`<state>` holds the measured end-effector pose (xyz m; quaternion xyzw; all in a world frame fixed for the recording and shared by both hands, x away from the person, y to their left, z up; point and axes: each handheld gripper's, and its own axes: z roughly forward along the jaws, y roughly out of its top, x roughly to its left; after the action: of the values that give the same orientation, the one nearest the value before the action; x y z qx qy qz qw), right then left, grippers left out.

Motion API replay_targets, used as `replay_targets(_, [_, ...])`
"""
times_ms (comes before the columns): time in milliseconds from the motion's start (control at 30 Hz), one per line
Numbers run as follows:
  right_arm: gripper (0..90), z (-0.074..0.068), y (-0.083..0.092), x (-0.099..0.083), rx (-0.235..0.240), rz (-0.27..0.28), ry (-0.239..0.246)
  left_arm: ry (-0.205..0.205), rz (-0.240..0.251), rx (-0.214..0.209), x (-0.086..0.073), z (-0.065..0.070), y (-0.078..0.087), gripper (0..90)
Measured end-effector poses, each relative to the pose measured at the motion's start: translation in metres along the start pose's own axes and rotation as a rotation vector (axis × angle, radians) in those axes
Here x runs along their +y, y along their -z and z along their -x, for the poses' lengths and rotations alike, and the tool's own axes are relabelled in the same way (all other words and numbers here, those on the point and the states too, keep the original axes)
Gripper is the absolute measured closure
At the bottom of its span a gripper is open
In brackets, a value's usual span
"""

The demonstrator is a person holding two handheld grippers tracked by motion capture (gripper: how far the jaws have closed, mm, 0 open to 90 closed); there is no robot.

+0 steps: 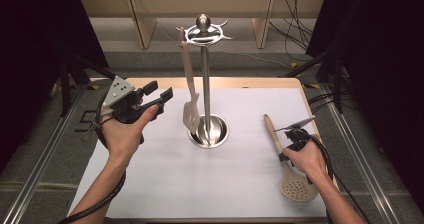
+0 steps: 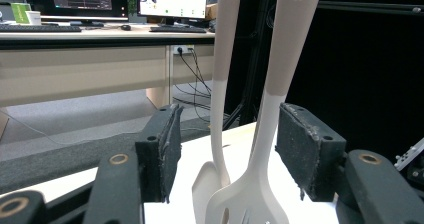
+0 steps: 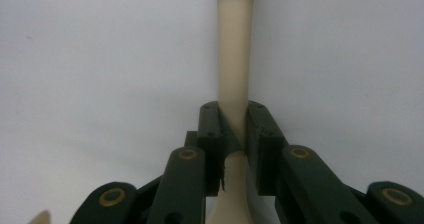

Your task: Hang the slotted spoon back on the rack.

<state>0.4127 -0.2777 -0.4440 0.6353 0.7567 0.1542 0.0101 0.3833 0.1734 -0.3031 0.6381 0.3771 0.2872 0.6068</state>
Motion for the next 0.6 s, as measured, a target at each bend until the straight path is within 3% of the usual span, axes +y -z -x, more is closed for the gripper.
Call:
replay_targets(67, [79.3,-0.005,0.005,-0.002,0.006,0.052,-0.038,0.001,0.002,-0.005,0.001,0.001,0.001,42.4])
replay_targets(100, [79.3,-0.003,0.008,-0.003,0.007,0.083,0.021,-0.005,0.002,-0.01,0.001,0.002,0.001,42.4])
replay_targets(167, [79.3,-0.008,0.015,-0.006,0.041,0.154,0.033,-0.004,0.003,-0.019,0.002,0.004,0.002,42.4])
replay_targets(200, [79.3,-0.005,0.016,-0.007,0.045,0.206,0.1,0.0,0.003,-0.024,0.002,0.006,0.002,42.3])
replay_targets(233, [79.2,-0.009,0.02,-0.009,0.068,0.237,0.092,-0.002,0.003,-0.028,0.002,0.007,0.002,42.3])
replay_targets(267, [79.2,-0.009,0.021,-0.009,0.085,0.269,0.118,-0.003,0.004,-0.039,0.002,0.008,0.002,42.3])
replay_targets(333, [79.2,-0.01,0.025,-0.01,0.071,0.327,0.174,-0.001,0.005,-0.059,0.002,0.012,0.002,42.4])
replay_targets(367, [79.2,-0.016,0.03,-0.012,0.119,0.372,0.166,-0.006,0.005,-0.068,0.003,0.014,0.002,42.5])
replay_targets(400, [79.2,-0.019,0.032,-0.013,0.108,0.414,0.173,-0.011,0.006,-0.076,0.003,0.016,0.001,42.5])
replay_targets(467, [79.2,-0.025,0.036,-0.015,0.151,0.506,0.216,-0.013,0.011,-0.091,0.004,0.021,0.0,42.6])
replay_targets(600, [79.2,-0.038,0.047,-0.019,0.177,0.601,0.268,-0.028,0.015,-0.128,0.006,0.034,-0.004,43.1])
